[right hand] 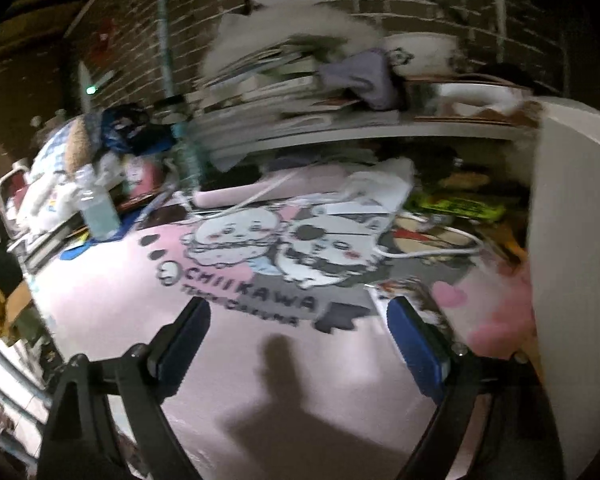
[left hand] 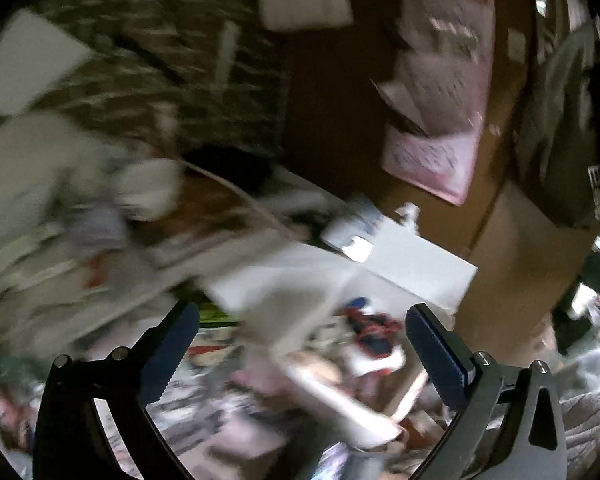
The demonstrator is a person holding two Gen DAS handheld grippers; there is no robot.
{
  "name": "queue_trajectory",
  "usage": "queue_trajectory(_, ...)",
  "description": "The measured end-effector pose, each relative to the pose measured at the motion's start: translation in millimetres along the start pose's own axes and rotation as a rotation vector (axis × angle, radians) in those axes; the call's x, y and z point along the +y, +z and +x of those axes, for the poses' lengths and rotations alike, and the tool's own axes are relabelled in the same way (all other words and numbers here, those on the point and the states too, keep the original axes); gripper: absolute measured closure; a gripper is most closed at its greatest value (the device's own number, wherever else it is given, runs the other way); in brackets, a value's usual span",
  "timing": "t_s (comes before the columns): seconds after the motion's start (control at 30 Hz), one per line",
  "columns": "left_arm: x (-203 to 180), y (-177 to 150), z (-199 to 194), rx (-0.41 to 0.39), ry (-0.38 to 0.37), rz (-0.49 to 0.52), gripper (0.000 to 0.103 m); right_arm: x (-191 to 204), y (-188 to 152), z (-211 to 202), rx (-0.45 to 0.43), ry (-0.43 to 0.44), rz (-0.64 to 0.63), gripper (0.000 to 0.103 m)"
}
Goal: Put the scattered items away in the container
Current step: 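Open the left gripper to drop the scrunchie and withdraw, then move the right gripper toward the anime-print phone case on the mat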
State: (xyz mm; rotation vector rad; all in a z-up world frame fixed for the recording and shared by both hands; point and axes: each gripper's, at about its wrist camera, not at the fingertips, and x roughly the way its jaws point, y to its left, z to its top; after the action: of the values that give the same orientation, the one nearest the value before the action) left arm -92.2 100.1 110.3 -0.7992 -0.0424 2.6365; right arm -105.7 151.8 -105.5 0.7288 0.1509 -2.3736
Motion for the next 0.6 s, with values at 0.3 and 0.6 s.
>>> queue_trajectory(0.3,79.5,-103.6,-43.5,-0.044,0.172,-0.122,0.0,-13.6,-6.1,-8.9,-0.018,-0.104,0.062,0.015)
queue_trajectory(0.6,111.7,-165.3,-30.2,-0.04,0.062,-0.252,0.0,-14.7,-5.6,9.0,0.05,-0.256,0.069,0.015)
